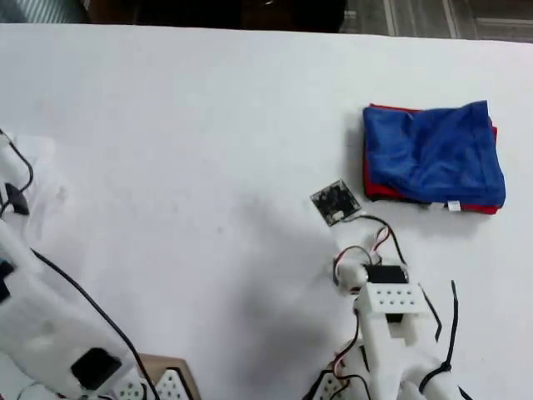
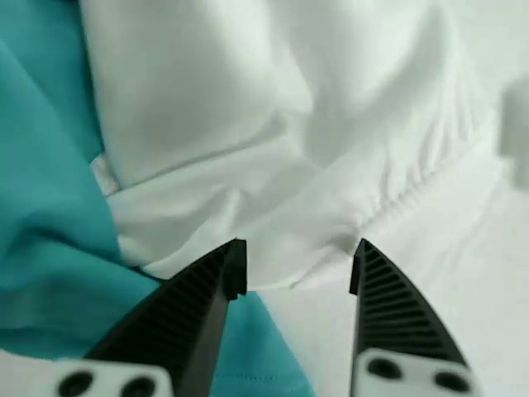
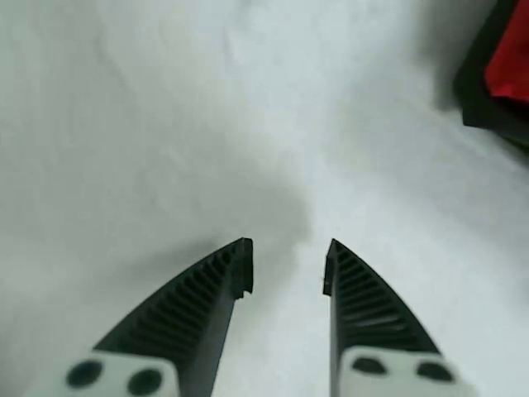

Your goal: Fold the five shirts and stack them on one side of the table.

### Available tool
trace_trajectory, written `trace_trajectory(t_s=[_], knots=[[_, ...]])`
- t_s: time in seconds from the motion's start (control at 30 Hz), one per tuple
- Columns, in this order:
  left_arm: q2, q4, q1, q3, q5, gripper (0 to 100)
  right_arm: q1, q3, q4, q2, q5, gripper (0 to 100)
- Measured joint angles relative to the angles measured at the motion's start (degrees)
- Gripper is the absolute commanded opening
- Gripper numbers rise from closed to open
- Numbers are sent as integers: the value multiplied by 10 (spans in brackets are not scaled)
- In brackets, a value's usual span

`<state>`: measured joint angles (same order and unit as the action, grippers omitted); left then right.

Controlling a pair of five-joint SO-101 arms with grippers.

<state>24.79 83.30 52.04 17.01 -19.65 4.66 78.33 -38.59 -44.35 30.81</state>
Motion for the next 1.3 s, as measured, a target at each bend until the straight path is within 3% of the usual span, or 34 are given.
trace_trajectory(t_s=[0.23,0.33,0.37,0.47,0.63,0.97,1.3], knots=[[136,55,-9,86,-1,197,0,0,0,0,0,146],[159,91,-11,121,-1,2,0,0,0,0,0,146],[161,108,-15,135,-1,41,0,0,0,0,0,146],[161,162,-48,180,-1,27,0,0,0,0,0,146],[144,179,-122,205,-1,24,0,0,0,0,0,146],[-88,181,-353,184,-1,25,0,2,16,0,-30,146],[-355,181,-535,-86,-1,25,0,2,19,0,-44,146]])
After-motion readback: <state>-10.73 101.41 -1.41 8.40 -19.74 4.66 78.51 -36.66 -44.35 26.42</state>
